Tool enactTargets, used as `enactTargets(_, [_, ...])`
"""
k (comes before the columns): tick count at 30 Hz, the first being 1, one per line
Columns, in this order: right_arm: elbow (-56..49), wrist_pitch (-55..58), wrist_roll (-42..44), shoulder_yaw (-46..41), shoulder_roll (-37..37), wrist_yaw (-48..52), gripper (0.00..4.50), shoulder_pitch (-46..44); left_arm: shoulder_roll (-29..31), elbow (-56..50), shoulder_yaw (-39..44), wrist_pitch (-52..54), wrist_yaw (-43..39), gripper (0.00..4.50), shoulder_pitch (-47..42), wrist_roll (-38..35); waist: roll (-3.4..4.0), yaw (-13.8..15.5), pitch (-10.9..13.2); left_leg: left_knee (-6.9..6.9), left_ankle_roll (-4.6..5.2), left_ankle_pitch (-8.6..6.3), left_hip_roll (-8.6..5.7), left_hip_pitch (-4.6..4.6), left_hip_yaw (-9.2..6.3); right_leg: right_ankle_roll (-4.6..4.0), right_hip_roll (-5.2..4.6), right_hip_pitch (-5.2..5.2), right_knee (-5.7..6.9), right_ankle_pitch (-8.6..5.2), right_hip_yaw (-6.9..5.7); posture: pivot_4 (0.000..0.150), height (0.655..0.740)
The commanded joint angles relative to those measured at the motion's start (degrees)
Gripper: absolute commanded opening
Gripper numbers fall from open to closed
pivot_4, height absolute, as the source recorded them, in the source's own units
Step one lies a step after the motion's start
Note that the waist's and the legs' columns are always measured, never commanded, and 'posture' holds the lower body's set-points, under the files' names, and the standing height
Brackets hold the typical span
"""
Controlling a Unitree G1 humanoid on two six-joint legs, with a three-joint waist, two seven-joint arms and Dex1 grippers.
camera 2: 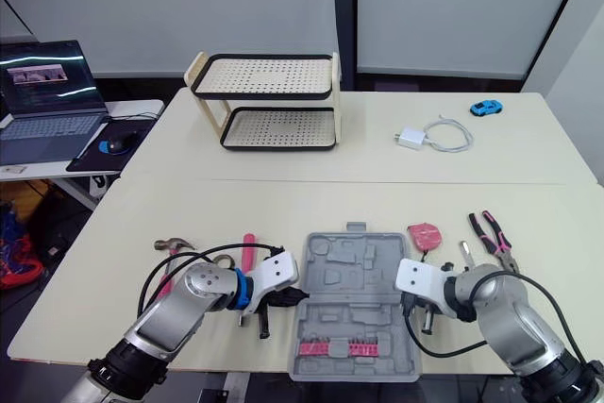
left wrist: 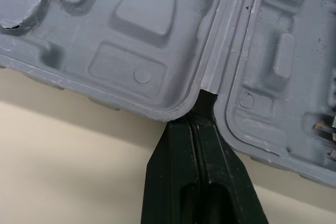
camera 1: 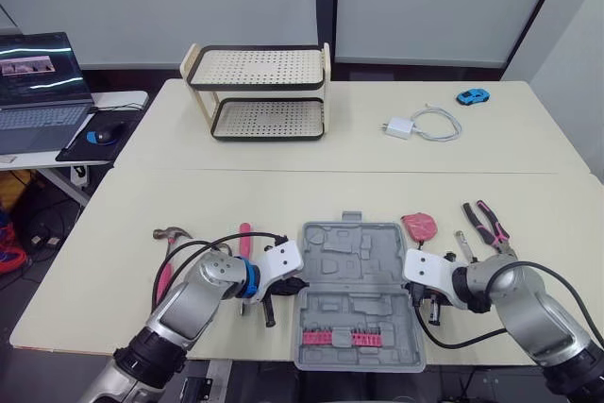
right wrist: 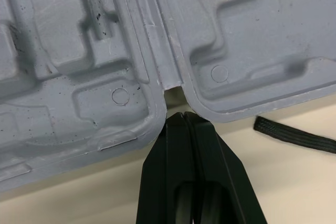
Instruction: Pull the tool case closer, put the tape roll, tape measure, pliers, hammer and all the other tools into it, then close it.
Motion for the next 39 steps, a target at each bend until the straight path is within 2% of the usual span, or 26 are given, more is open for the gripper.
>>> enactTargets(1, [-3.68,-0.11,2.94,2.56,1.03,0.52,0.02,1.41,-0.09,-1.52,-6.19,0.77,-2.40,0.00,2.73,-0.41,-0.01,0.02,-0.02,0.00,0.00,0.00,0.00,0.00,0.00,0.00,0.00,0.00,0.00,0.00,0.00,0.150,0.7400])
enactTargets(21, [-9.92,5.54,5.86,2.08,-0.61,-0.04,0.02,6.81,1.41,-5.59,-7.86,3.36,-2.41,0.00,5.46,-0.89,0.03,1.00,-0.53,-0.03,0.18,-0.16,0.02,0.07,0.00,0.01,0.03,0.13,-0.21,-0.01,-0.01,0.150,0.7400])
enactTargets(32, [-7.83,4.63,5.82,1.31,-1.01,-0.94,0.02,6.44,1.45,-3.35,-7.92,2.34,-2.40,0.00,5.07,-0.31,0.03,1.01,-0.55,-0.03,0.19,-0.16,0.03,0.08,0.01,0.01,0.03,0.13,-0.23,-0.01,-0.01,0.150,0.7400])
enactTargets(39, [-3.49,1.83,6.43,-1.04,-4.21,-1.11,0.02,5.28,2.46,-1.98,-5.49,1.67,-1.55,0.00,4.33,0.10,0.02,1.03,-0.57,-0.05,0.22,-0.18,0.05,0.21,-0.01,0.02,0.06,0.15,-0.37,-0.01,-0.04,0.150,0.7400])
